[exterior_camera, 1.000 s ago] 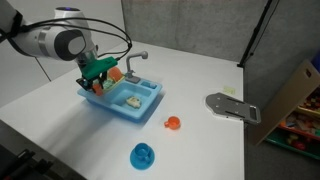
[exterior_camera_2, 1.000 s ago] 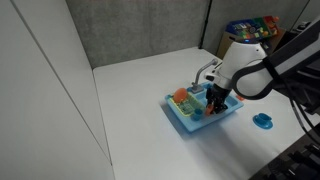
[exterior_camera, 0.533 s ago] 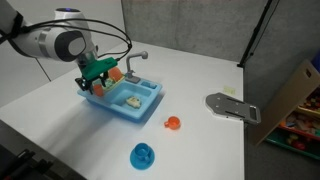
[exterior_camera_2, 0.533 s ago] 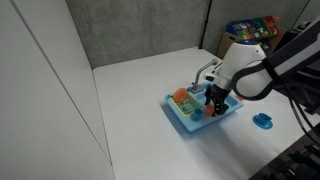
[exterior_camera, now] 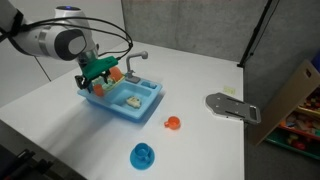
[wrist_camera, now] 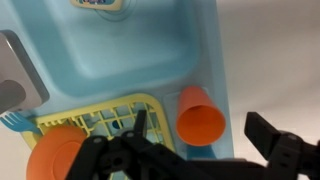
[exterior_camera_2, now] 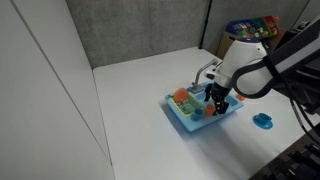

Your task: Remove the orange cup from the sink and put it on the countertop next to blue cup

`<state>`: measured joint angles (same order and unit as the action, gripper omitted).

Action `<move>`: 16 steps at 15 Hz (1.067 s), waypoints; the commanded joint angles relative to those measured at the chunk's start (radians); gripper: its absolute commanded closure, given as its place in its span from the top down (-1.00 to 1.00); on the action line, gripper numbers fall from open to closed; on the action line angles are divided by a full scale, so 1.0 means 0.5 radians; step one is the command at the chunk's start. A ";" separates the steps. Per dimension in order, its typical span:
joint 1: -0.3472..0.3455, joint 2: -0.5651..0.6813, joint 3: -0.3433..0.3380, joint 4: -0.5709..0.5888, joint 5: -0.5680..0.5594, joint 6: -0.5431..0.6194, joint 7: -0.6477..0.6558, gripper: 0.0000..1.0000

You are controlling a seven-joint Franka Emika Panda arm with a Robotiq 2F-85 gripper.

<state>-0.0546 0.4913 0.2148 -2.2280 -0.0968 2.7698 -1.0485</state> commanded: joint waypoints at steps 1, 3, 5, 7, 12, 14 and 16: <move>-0.042 -0.107 0.019 -0.041 0.054 -0.035 0.071 1.00; -0.029 -0.152 -0.009 -0.056 0.051 -0.056 0.142 1.00; -0.017 -0.204 -0.035 -0.074 0.039 -0.083 0.223 1.00; -0.016 -0.257 -0.053 -0.090 0.047 -0.137 0.305 1.00; -0.093 -0.354 -0.015 -0.107 0.317 -0.361 0.368 1.00; -0.092 -0.386 -0.053 -0.108 0.404 -0.447 0.430 1.00; -0.090 -0.417 -0.092 -0.110 0.457 -0.515 0.522 1.00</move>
<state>-0.0953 0.3350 0.1880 -2.2575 0.0941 2.5628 -0.8509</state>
